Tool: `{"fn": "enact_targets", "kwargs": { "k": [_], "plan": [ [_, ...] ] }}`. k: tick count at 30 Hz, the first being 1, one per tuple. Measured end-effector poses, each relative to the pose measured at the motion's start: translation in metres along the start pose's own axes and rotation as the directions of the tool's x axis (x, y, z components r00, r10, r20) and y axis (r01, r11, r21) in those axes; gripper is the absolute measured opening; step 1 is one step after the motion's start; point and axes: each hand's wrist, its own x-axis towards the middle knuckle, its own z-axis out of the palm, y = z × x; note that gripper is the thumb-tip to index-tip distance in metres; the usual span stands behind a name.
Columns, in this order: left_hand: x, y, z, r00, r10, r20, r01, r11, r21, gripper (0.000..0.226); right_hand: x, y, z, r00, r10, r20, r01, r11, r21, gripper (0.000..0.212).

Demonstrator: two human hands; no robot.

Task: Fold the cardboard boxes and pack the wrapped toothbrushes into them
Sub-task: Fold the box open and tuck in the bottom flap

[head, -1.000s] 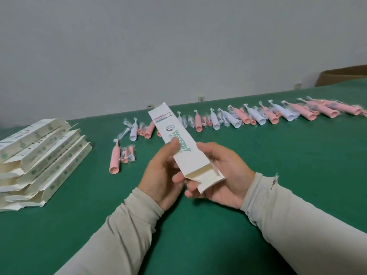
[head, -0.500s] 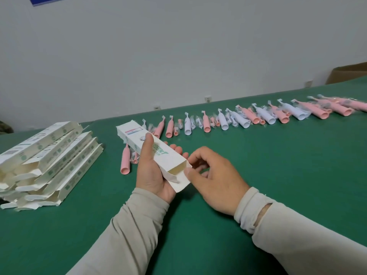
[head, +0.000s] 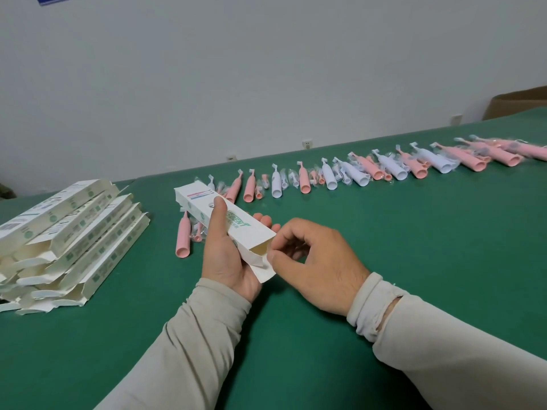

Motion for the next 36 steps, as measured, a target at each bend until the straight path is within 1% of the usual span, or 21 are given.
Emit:
{"fn": "enact_targets", "kwargs": {
  "k": [2, 6, 7, 9, 12, 13, 16, 17, 19, 20, 23, 24, 26, 28, 30, 33, 36],
  "plan": [
    [0.000, 0.000, 0.001, 1.000, -0.006, -0.002, 0.006, 1.000, 0.005, 0.064, 0.000, 0.000, -0.001, 1.000, -0.004, 0.011, 0.004, 1.000, -0.001, 0.009],
    [-0.003, 0.001, 0.003, 1.000, -0.026, -0.012, 0.026, 0.999, 0.019, 0.065, -0.001, -0.002, 0.002, 1.000, 0.007, -0.001, -0.007, 1.000, -0.009, 0.029],
    [-0.004, 0.000, 0.004, 1.000, -0.030, -0.011, 0.030, 0.999, 0.025, 0.065, -0.001, -0.002, 0.002, 1.000, 0.009, -0.018, -0.010, 1.000, -0.028, 0.029],
    [-0.004, -0.001, 0.007, 1.000, -0.024, -0.005, 0.025, 0.999, 0.030, 0.067, 0.000, -0.002, 0.003, 0.999, 0.011, -0.052, -0.014, 0.998, -0.057, 0.021],
    [-0.003, -0.002, 0.010, 1.000, 0.020, -0.003, -0.019, 0.997, 0.075, 0.089, 0.001, -0.003, 0.002, 0.996, 0.017, -0.091, -0.023, 0.997, -0.071, 0.015],
    [-0.003, -0.002, 0.011, 1.000, 0.025, 0.012, -0.026, 0.997, 0.077, 0.091, 0.001, -0.003, 0.001, 0.995, 0.017, -0.099, -0.024, 0.998, -0.063, 0.016],
    [-0.005, -0.006, 0.011, 0.999, 0.005, 0.050, -0.009, 0.997, 0.077, 0.075, 0.001, -0.003, 0.000, 0.994, 0.013, -0.105, -0.017, 0.999, -0.031, 0.023],
    [-0.005, -0.007, 0.011, 0.998, 0.003, 0.059, -0.009, 0.996, 0.088, 0.078, 0.001, -0.002, 0.000, 0.994, 0.017, -0.105, -0.019, 1.000, -0.021, 0.025],
    [-0.003, -0.008, 0.011, 0.997, 0.005, 0.072, -0.013, 0.994, 0.112, 0.094, 0.001, -0.002, 0.000, 0.995, 0.025, -0.094, -0.026, 1.000, -0.011, 0.025],
    [-0.003, -0.007, 0.011, 0.998, -0.011, 0.066, 0.003, 0.993, 0.116, 0.096, 0.001, -0.002, -0.001, 0.997, 0.022, -0.076, -0.024, 0.999, -0.028, 0.021],
    [-0.002, -0.003, 0.008, 0.996, -0.094, -0.015, 0.095, 0.990, 0.106, 0.071, 0.001, -0.003, -0.004, 0.999, -0.029, 0.035, 0.034, 0.987, -0.158, 0.007],
    [-0.002, -0.001, 0.008, 0.994, -0.096, -0.043, 0.100, 0.990, 0.099, 0.069, 0.000, -0.004, -0.005, 0.994, -0.035, 0.100, 0.055, 0.978, -0.200, 0.008],
    [0.000, 0.003, 0.005, 0.995, -0.059, -0.082, 0.066, 0.995, 0.079, 0.077, -0.001, -0.005, -0.007, 0.973, -0.040, 0.229, 0.109, 0.950, -0.294, 0.025],
    [0.002, 0.005, 0.004, 0.995, -0.038, -0.091, 0.043, 0.998, 0.054, 0.076, -0.001, -0.006, -0.008, 0.959, -0.060, 0.277, 0.165, 0.914, -0.372, 0.035],
    [0.001, 0.004, 0.005, 0.996, -0.060, -0.073, 0.063, 0.997, 0.043, 0.070, 0.000, -0.008, -0.008, 0.968, -0.105, 0.230, 0.191, 0.900, -0.393, 0.033],
    [-0.005, 0.002, 0.008, 0.996, -0.087, -0.035, 0.088, 0.996, 0.033, 0.059, 0.001, -0.010, -0.009, 0.978, -0.163, 0.131, 0.201, 0.907, -0.371, 0.027],
    [-0.008, 0.002, 0.010, 0.996, -0.076, -0.040, 0.077, 0.996, 0.035, 0.058, 0.001, -0.010, -0.010, 0.976, -0.202, 0.076, 0.216, 0.912, -0.348, 0.020]
  ]
}}
